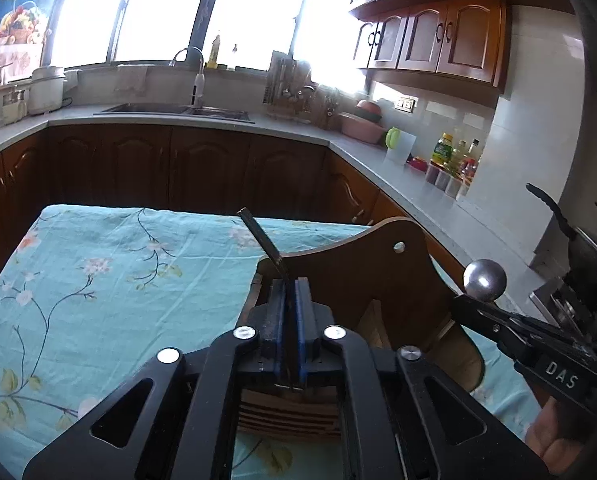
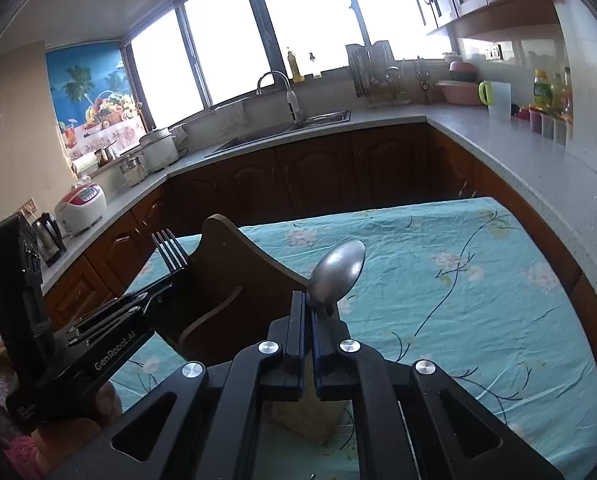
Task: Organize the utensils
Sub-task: 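Lift the fork and spoon and drop them into the wooden holder, then open both tools and move them back over the utensils, then grasp the steel knife with the left tool while the right tool grasps a wooden chopstick, then carry the knife and chopstick over the holder and drop them in, then open both tools and return them over the remaining chopsticks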
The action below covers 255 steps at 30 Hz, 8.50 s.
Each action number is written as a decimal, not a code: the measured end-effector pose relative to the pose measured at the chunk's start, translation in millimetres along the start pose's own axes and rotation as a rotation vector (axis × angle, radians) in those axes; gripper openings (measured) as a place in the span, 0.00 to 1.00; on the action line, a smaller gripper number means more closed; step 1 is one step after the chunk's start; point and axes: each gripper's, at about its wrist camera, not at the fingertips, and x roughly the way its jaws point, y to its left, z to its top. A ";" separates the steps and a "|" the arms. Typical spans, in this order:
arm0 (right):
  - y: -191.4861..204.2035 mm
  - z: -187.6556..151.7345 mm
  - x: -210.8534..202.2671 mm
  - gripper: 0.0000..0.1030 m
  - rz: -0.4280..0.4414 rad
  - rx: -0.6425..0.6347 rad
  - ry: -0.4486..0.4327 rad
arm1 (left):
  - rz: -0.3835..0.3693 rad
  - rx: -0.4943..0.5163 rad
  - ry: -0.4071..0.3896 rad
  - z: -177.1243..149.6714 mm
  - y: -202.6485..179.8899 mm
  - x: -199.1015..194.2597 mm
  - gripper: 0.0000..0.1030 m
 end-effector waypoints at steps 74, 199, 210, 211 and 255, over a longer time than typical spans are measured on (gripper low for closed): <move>32.0 -146.3 -79.6 0.23 -0.017 0.070 0.137 | 0.138 -0.129 0.341 -159.2 66.0 -137.7 0.44; -15.3 24.0 -49.1 0.05 -0.048 0.134 -0.254 | 0.055 -0.048 -0.114 24.5 22.7 -47.4 0.05; -23.3 23.1 -64.4 0.47 -0.009 0.186 -0.269 | 0.044 -0.088 -0.092 26.6 30.5 -63.7 0.37; -24.3 21.6 -70.8 0.63 0.002 0.201 -0.287 | 0.053 -0.095 -0.088 25.2 31.4 -69.1 0.52; -13.3 -174.0 -163.9 0.90 -0.056 0.205 -0.067 | 0.135 -0.143 0.159 -168.4 30.5 -192.7 0.83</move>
